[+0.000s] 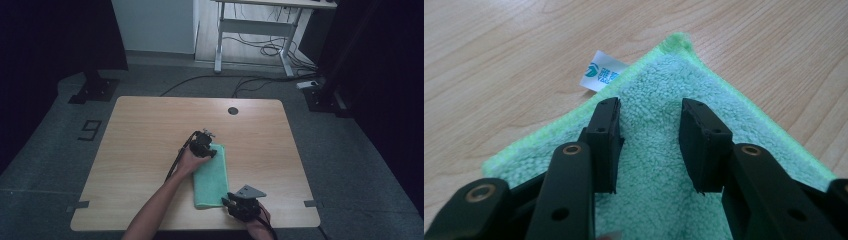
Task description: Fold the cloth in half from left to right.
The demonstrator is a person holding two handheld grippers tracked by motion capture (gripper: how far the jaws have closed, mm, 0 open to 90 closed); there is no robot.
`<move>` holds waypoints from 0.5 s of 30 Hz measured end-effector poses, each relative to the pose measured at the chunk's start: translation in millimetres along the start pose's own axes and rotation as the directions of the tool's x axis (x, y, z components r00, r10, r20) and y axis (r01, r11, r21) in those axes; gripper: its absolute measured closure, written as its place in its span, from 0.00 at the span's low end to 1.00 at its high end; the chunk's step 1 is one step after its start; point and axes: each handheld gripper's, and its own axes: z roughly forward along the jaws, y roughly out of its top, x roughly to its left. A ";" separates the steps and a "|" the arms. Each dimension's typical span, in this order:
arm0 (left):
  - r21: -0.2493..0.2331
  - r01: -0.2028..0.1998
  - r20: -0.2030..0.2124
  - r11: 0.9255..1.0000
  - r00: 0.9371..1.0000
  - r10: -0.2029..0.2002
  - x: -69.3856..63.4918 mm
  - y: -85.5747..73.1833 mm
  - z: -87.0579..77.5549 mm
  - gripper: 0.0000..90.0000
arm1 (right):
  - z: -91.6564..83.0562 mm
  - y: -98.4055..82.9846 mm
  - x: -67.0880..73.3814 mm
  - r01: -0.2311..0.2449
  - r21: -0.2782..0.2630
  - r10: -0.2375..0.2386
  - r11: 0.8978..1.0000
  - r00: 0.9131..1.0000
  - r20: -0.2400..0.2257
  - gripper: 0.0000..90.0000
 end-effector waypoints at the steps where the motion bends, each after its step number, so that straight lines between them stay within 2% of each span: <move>1: -0.012 0.006 0.001 1.000 1.000 -0.005 1.4 -0.4 -5.0 0.67 | -0.5 0.7 0.0 0.000 -0.003 0.000 1.000 1.000 -0.002 0.73; 3: -0.031 0.012 0.004 0.999 1.000 -0.012 3.8 -1.4 -13.7 0.67 | -2.8 4.9 0.2 0.005 -0.016 -0.006 1.000 1.000 -0.010 0.73; 4: -0.036 0.002 0.000 0.999 1.000 -0.002 5.3 -2.1 -18.7 0.67 | -3.9 8.4 0.4 0.009 -0.022 -0.009 1.000 1.000 -0.012 0.72; 8: -0.060 0.006 -0.012 0.998 1.000 -0.007 11.7 -5.8 -35.2 0.68 | -4.8 27.6 -0.5 0.027 -0.052 -0.028 0.998 1.000 -0.012 0.72; 11: -0.060 0.006 -0.014 0.998 1.000 -0.007 16.4 -9.9 -41.6 0.70 | 1.8 40.4 0.5 0.040 -0.058 -0.042 0.997 0.999 -0.025 0.71; 15: -0.045 0.011 -0.011 0.999 1.000 -0.012 21.8 -17.9 -41.3 0.72 | 20.0 50.1 6.7 0.067 -0.047 -0.070 0.997 0.996 -0.059 0.70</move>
